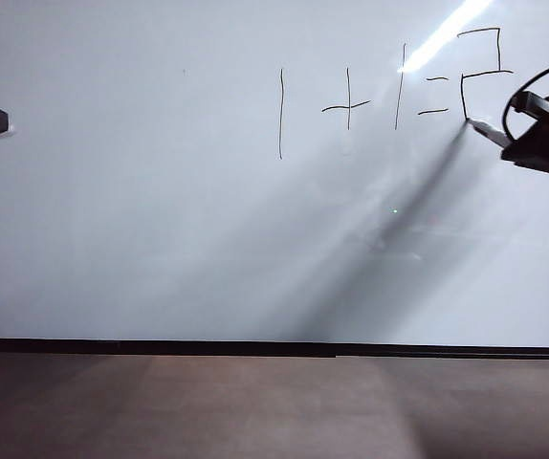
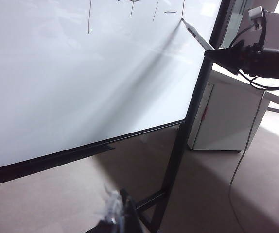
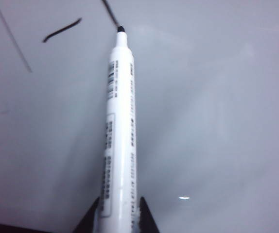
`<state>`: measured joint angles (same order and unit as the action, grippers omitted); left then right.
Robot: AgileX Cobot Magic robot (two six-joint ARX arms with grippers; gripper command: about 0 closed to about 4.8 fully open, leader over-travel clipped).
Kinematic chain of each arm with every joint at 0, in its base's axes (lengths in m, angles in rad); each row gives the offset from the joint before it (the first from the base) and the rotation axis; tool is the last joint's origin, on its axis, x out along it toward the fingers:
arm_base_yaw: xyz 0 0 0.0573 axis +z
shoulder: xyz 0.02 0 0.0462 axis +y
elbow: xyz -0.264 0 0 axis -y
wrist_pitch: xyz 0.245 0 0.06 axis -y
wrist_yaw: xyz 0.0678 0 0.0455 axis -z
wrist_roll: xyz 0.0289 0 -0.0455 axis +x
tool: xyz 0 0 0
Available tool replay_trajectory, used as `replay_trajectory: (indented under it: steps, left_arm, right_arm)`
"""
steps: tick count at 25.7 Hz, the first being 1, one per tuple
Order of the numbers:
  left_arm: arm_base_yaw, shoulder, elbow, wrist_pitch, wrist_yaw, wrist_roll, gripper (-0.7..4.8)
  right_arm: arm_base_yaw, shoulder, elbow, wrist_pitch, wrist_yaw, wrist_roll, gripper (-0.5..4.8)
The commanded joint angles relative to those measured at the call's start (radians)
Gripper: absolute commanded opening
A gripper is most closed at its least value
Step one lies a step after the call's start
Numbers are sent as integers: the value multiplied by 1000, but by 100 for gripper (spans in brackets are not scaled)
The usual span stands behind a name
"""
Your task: Reach to the right to find the marker pen, pick it up, and write the answer to the math problem on the whiteboard.
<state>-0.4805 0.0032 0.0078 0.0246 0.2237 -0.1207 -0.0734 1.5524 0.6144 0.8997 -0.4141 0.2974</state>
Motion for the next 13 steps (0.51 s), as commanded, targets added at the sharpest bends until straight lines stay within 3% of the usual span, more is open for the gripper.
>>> replay_trajectory:
  steps: [1, 6, 13]
  left_arm:
    - [1, 1, 1, 10, 1, 5, -5]
    - [1, 1, 1, 10, 1, 5, -5]
    - [3, 1, 1, 10, 0, 5, -5]
  right_arm:
    - [-52, -1, -27, 28, 37, 22, -8]
    - [-121, -8, -69, 117, -16, 73, -8]
    - [-47, -87, -75, 125, -3, 89, -8]
